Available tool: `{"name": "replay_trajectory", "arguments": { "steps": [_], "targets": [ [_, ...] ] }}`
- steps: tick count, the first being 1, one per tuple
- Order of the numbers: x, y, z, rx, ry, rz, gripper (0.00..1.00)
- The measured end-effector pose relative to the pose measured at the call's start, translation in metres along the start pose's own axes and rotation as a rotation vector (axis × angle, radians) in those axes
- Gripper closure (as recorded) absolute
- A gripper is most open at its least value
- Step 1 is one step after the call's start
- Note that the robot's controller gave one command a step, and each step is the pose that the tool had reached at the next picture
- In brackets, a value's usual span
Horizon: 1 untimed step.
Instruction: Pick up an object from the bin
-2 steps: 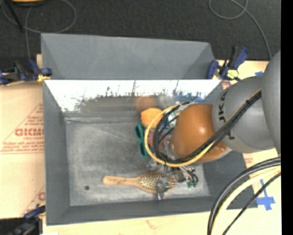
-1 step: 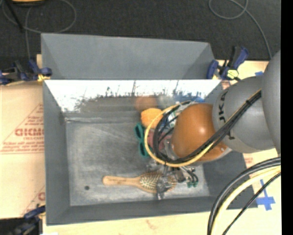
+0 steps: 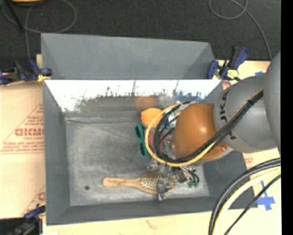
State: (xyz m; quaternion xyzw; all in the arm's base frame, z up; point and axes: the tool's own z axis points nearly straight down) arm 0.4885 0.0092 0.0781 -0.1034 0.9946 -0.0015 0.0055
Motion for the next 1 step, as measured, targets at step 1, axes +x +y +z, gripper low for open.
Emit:
{"name": "replay_trajectory", "arguments": {
  "steps": [1],
  "targets": [
    [0.0021,0.0005,-0.0168,-0.003,0.013,0.001,1.0]
  ]
}}
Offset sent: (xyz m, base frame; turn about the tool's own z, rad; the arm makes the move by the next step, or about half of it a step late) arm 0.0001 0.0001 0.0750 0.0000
